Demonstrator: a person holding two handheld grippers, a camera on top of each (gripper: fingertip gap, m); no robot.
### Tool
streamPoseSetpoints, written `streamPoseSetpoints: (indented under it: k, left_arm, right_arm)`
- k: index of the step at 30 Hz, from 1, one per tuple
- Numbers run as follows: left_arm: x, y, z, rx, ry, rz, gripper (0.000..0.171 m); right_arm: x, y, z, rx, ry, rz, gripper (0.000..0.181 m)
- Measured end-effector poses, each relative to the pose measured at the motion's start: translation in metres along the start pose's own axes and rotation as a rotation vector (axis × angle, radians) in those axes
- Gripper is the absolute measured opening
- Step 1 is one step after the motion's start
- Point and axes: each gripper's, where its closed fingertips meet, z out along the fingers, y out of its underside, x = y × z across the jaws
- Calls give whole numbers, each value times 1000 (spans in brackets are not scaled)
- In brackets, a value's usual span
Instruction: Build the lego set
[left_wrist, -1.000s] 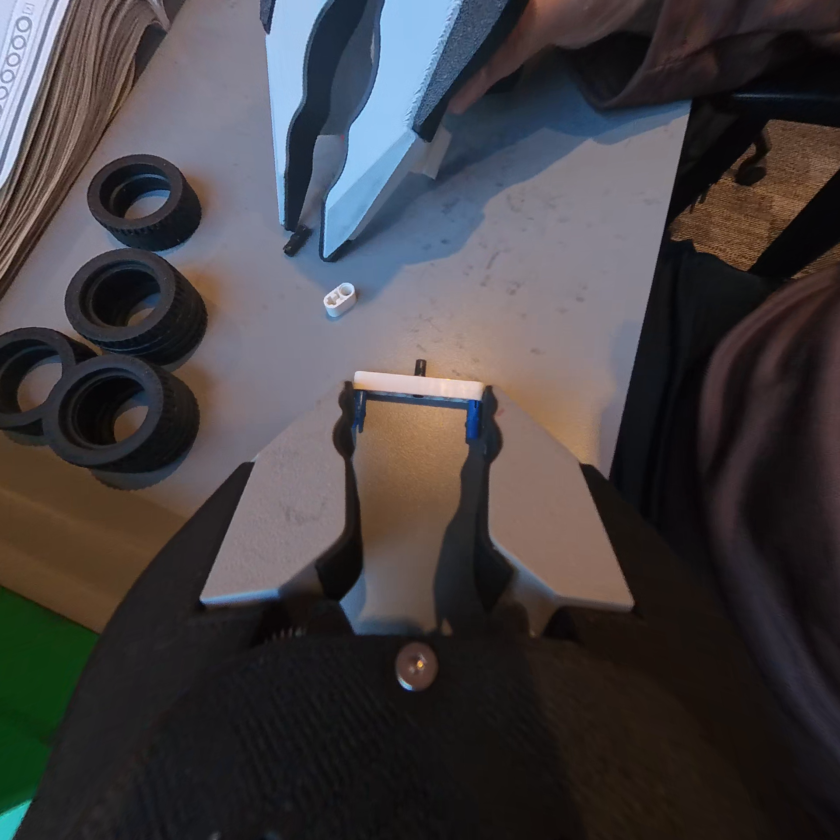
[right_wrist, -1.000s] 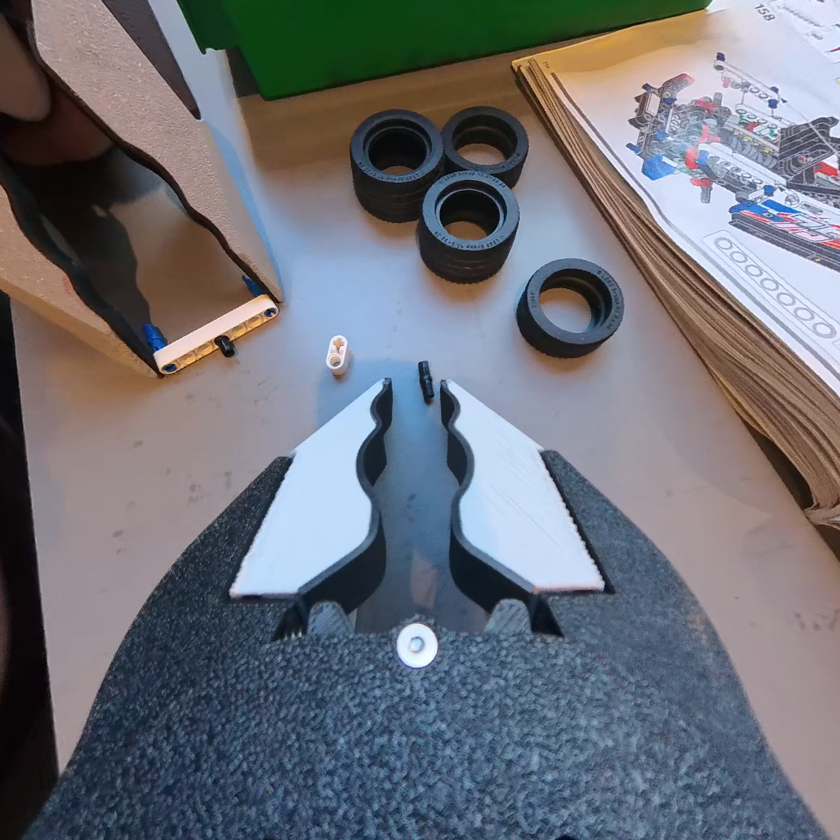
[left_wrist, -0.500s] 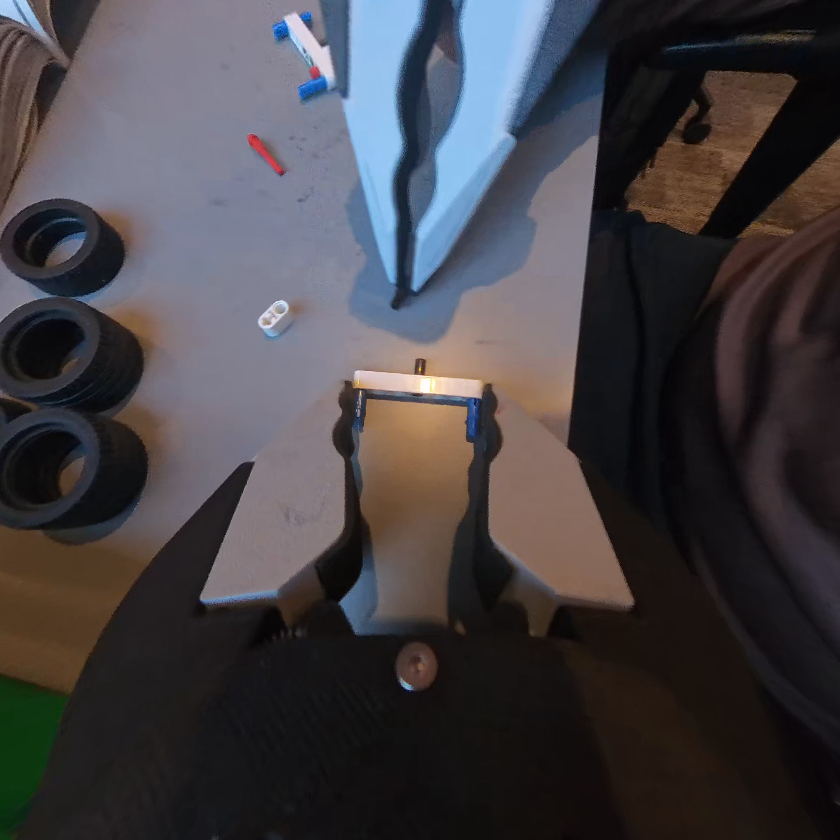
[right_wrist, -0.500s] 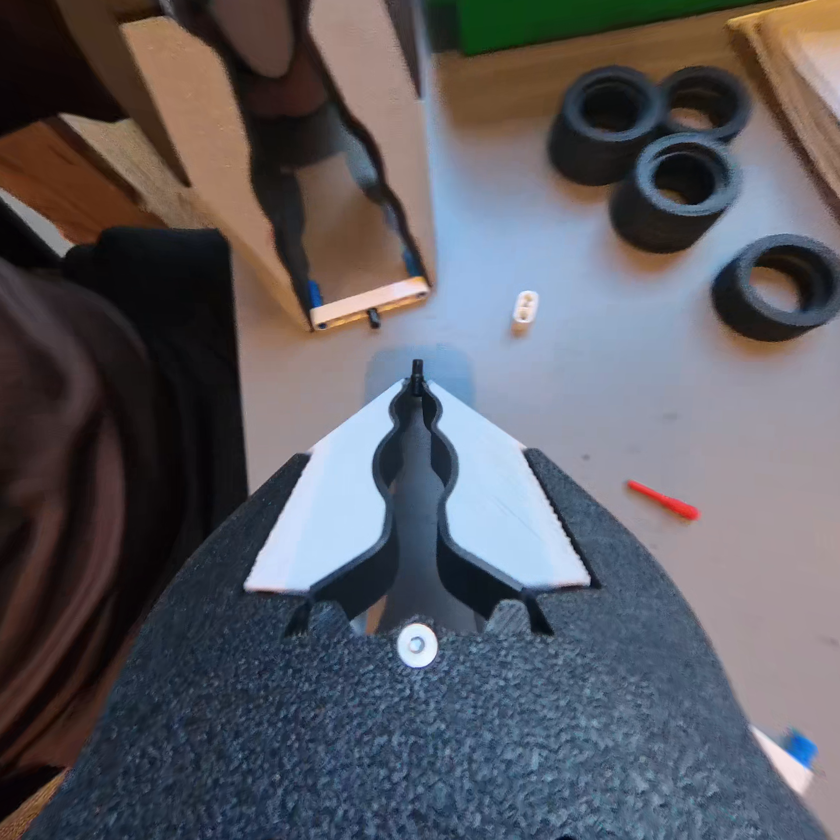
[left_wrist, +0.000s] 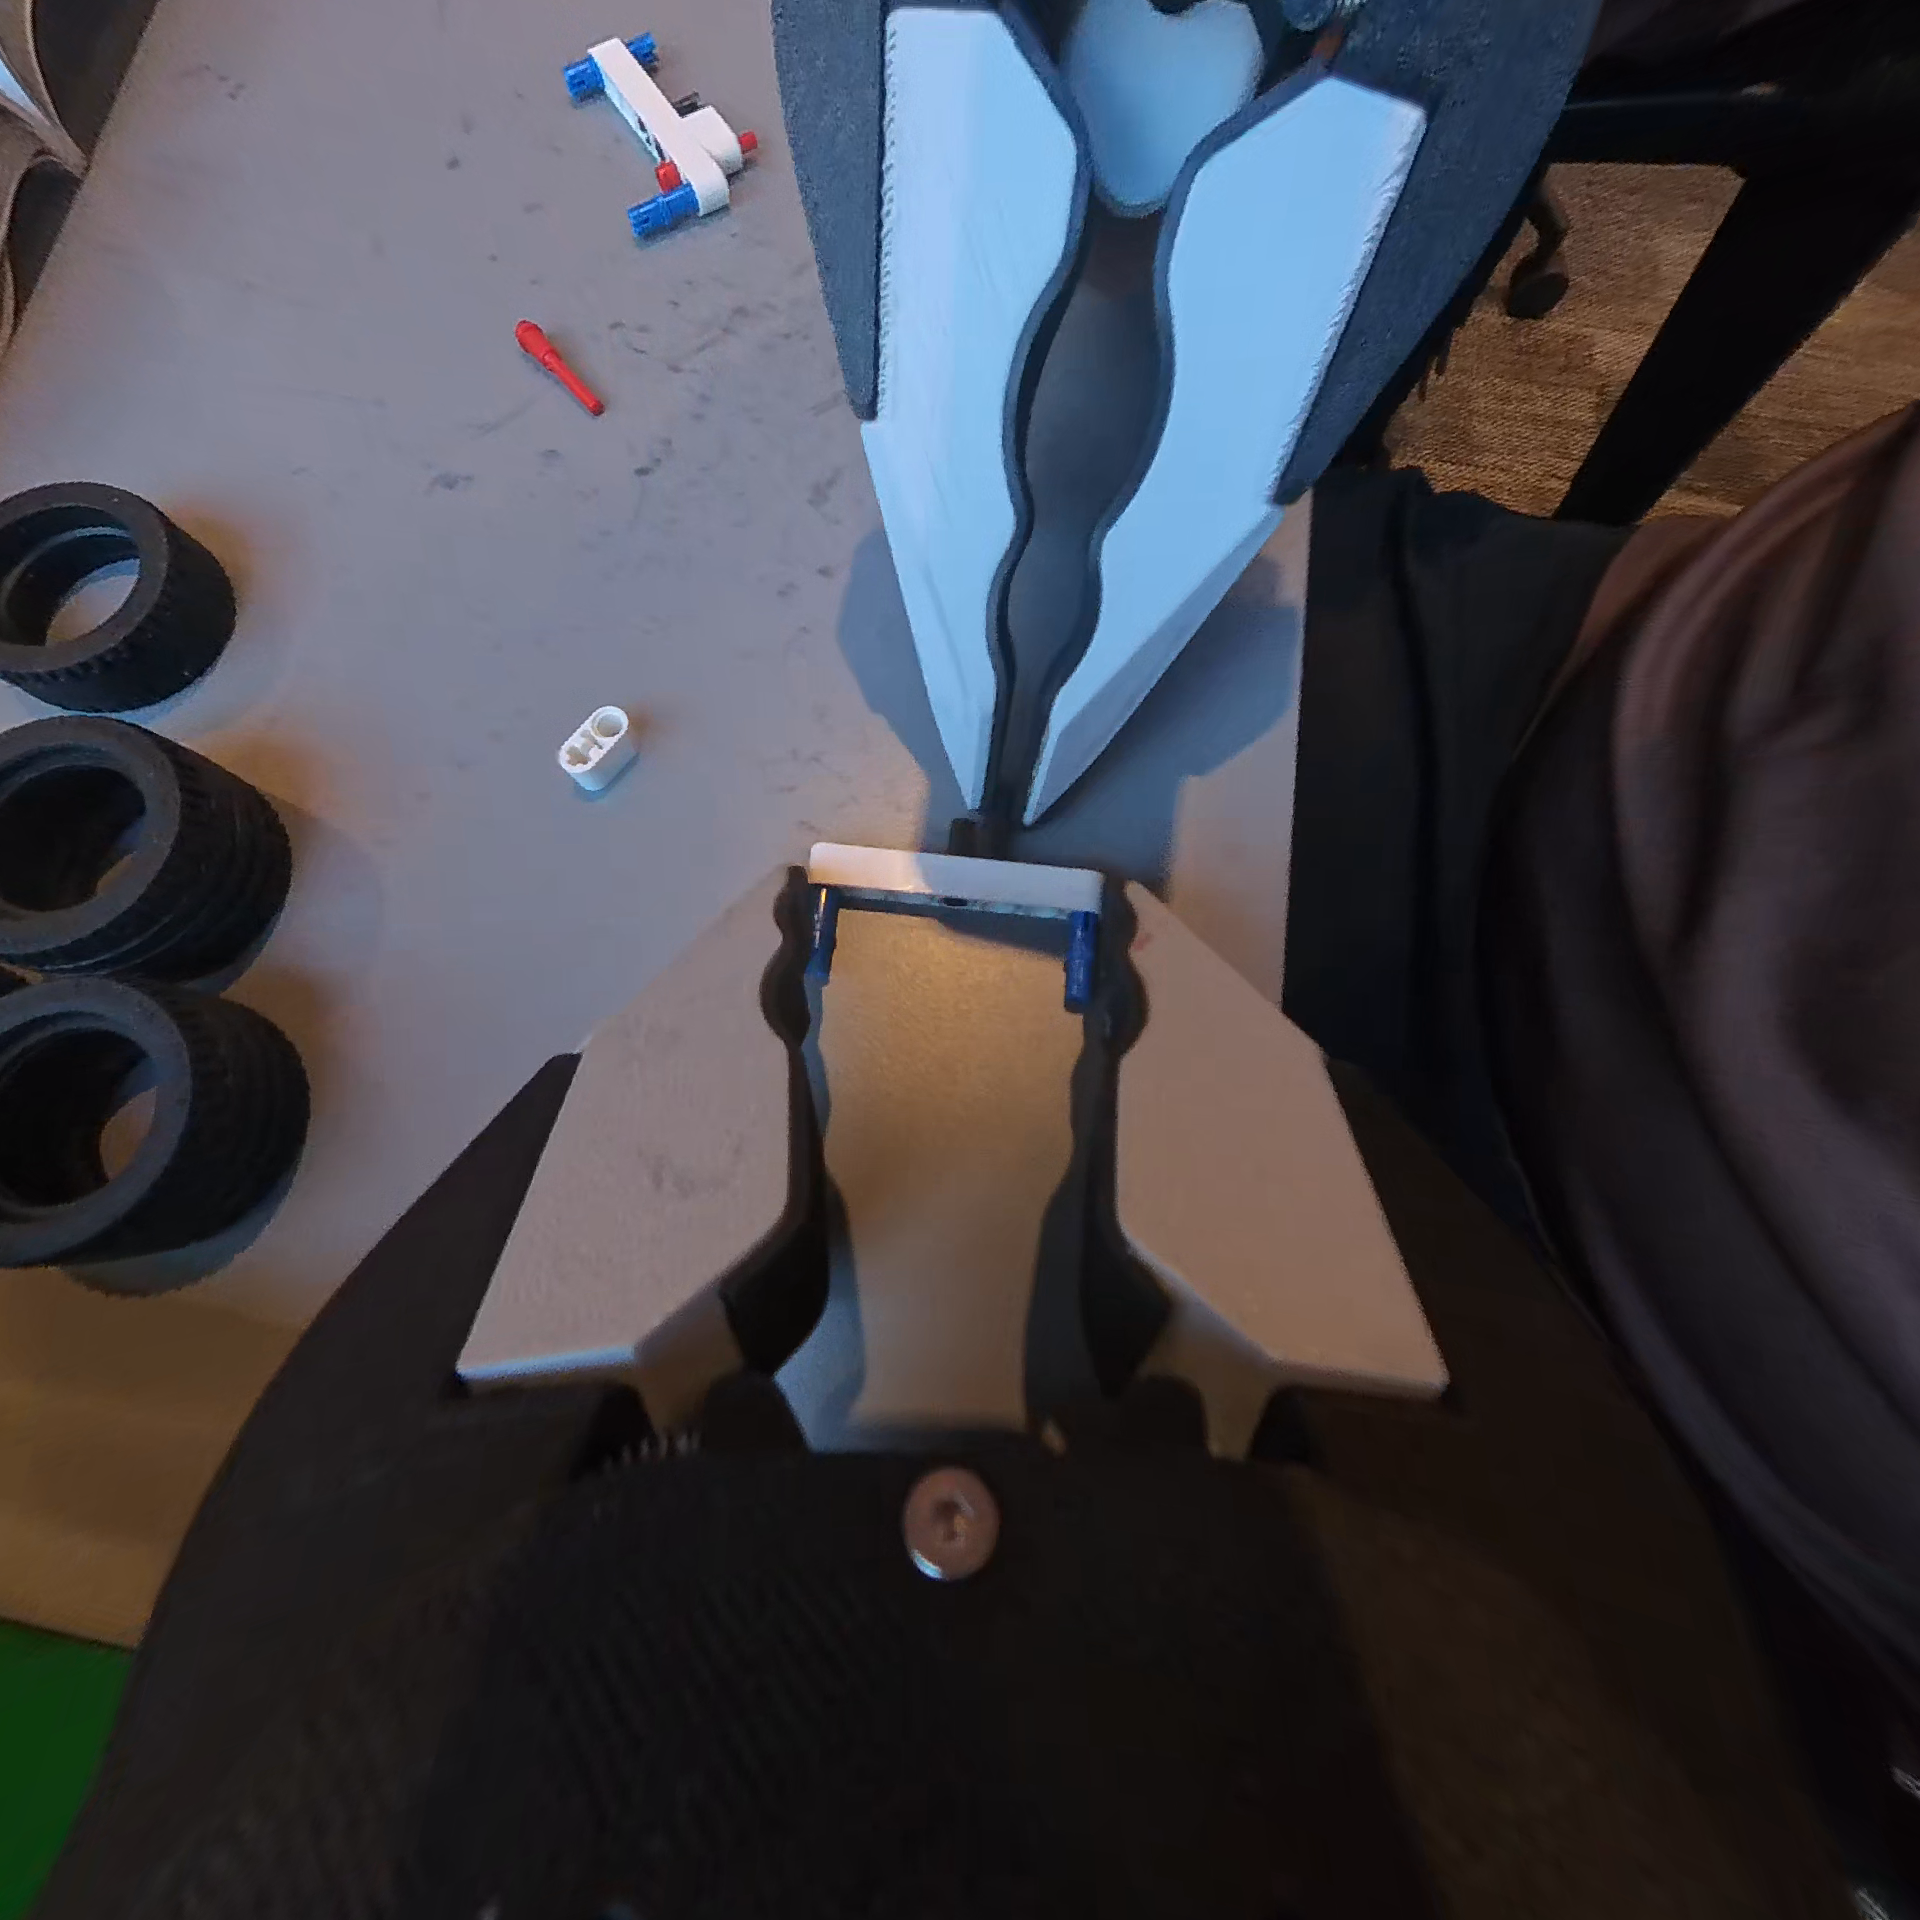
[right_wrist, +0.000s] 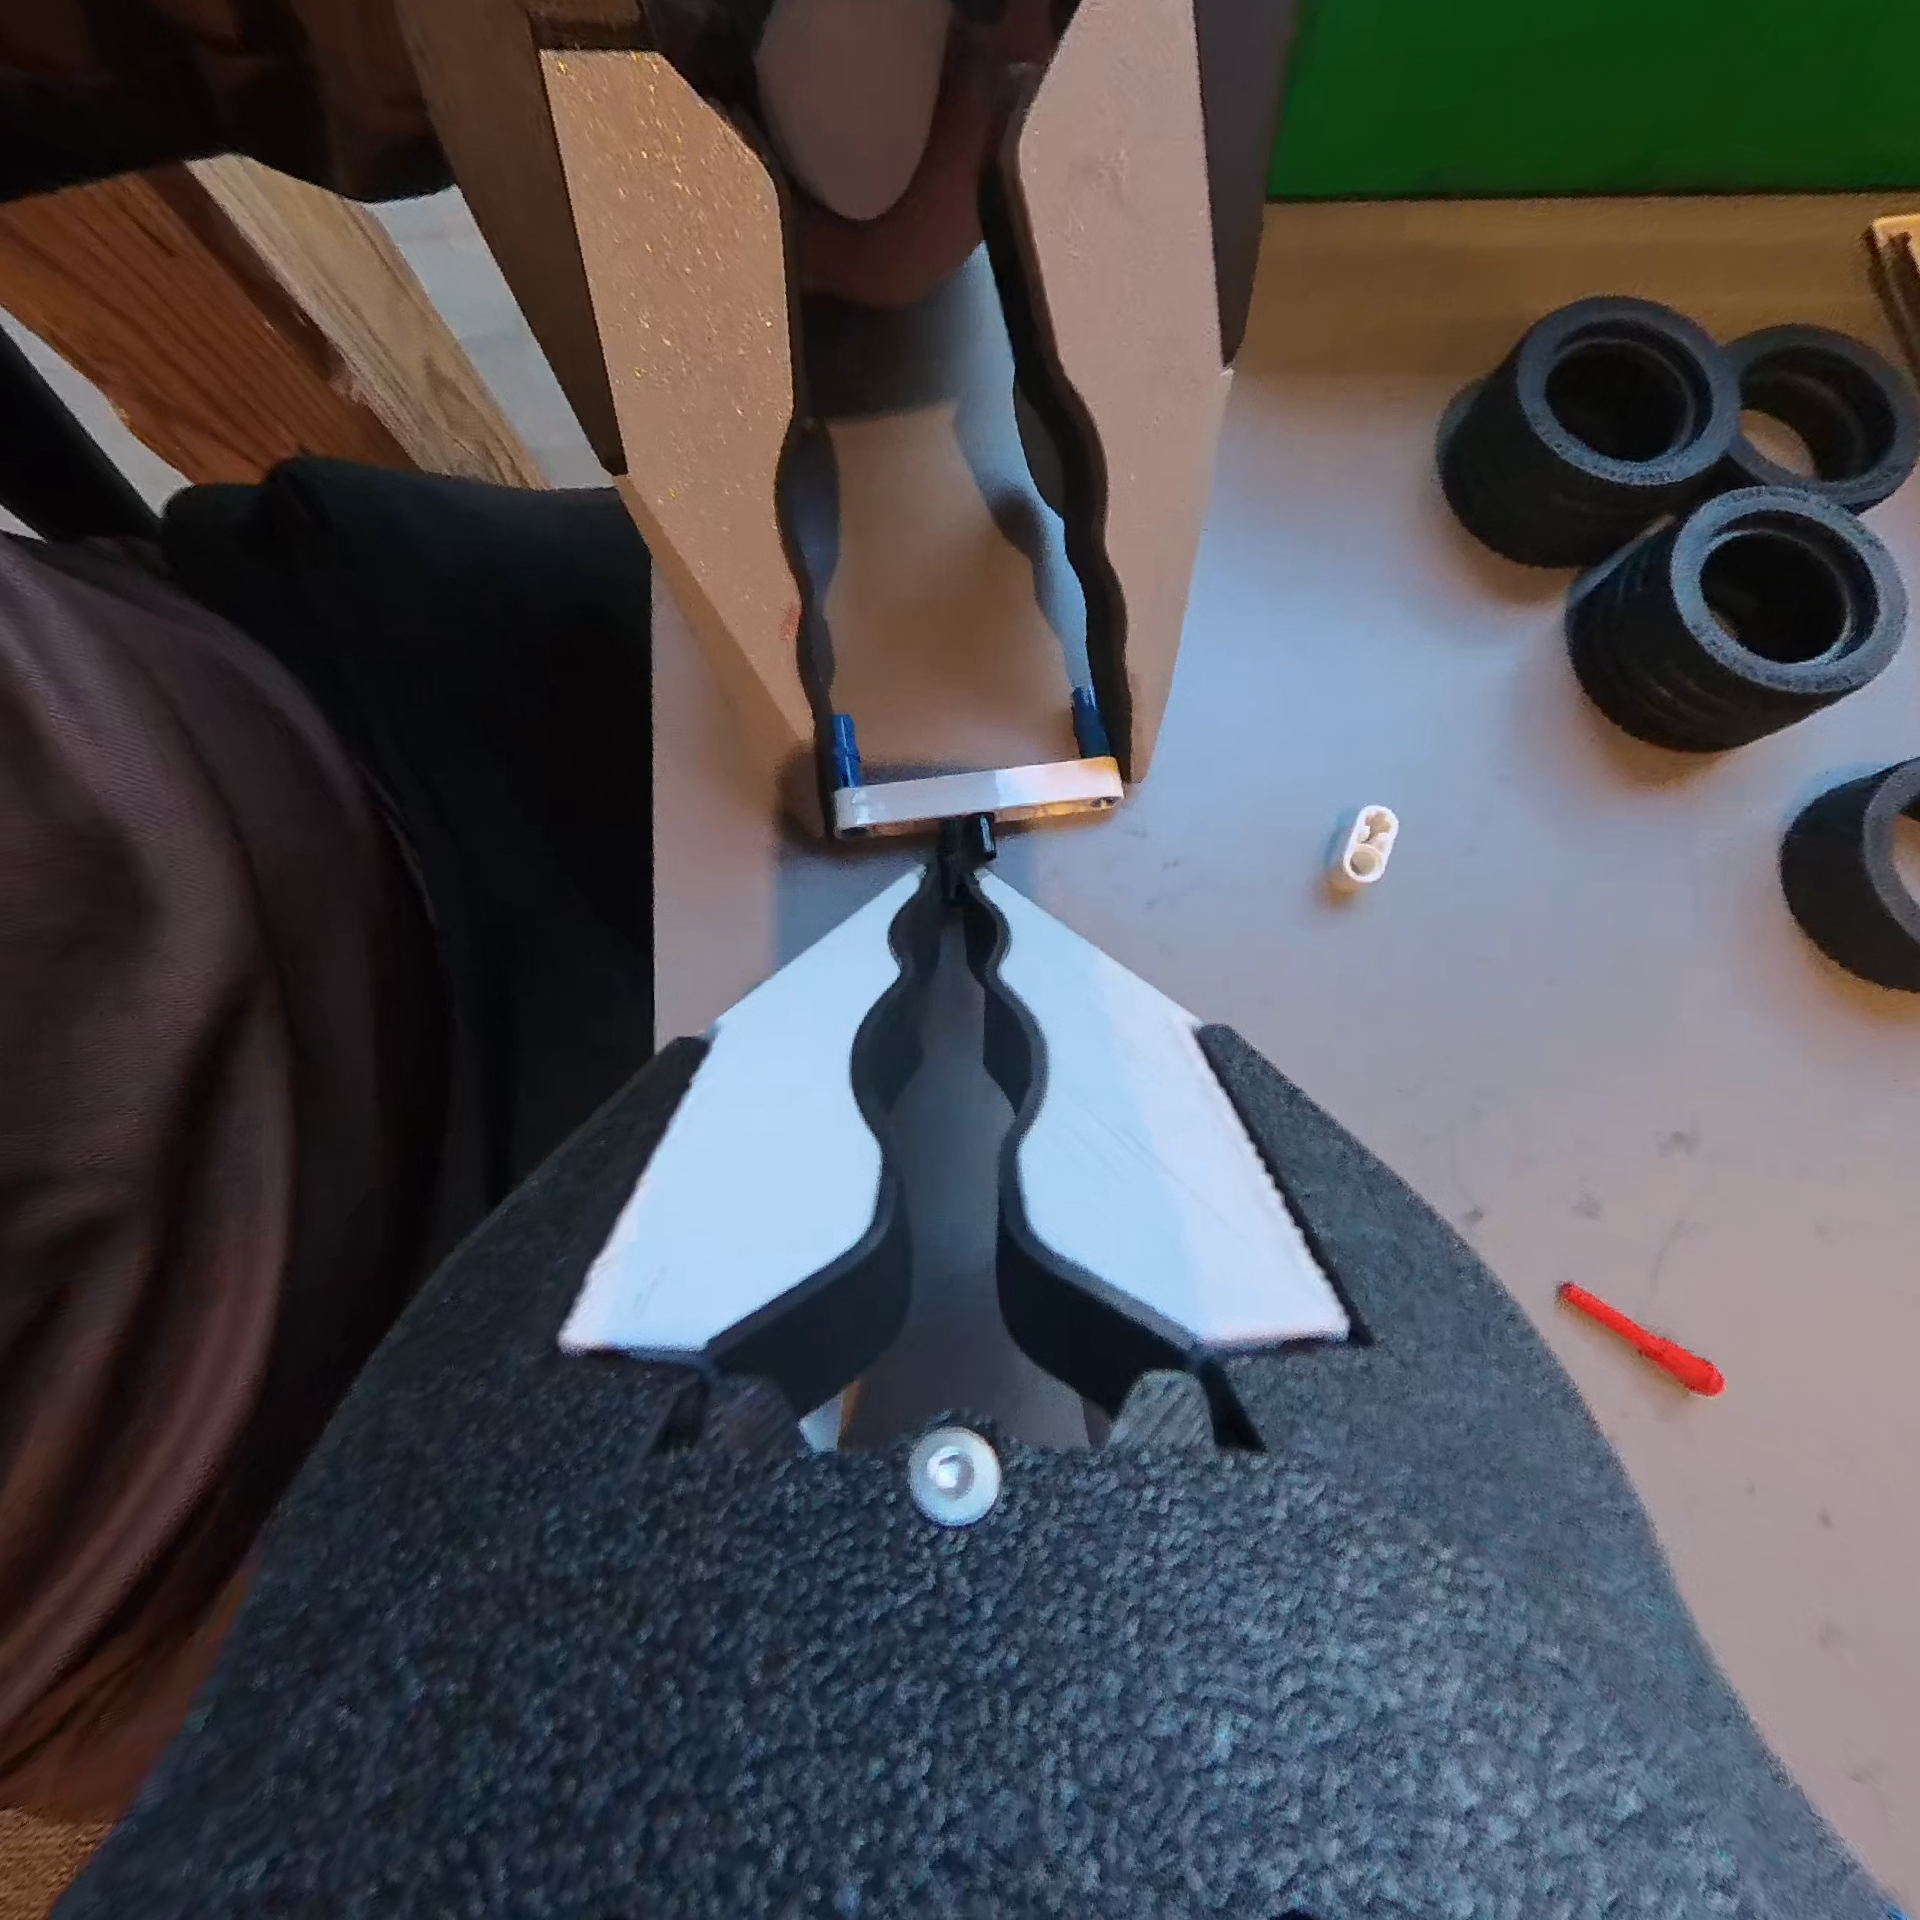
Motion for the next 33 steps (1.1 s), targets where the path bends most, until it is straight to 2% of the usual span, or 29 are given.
streamPoseSetpoints:
  k: [19,26,31,33]
  left_arm:
    - [-2,-1,0,0,-6,-11,54]
    - [-3,0,0,-1,-13,-15,54]
    - [-3,-1,1,-1,-16,-17,54]
    - [-3,-1,1,-1,-16,-19,54]
  right_arm:
    - [-1,-1,1,35,-10,-125,2]
    - [0,-3,2,27,1,-85,2]
    - [1,-3,2,-73,96,-258,1]
    - [1,-3,2,-82,98,-255,2]
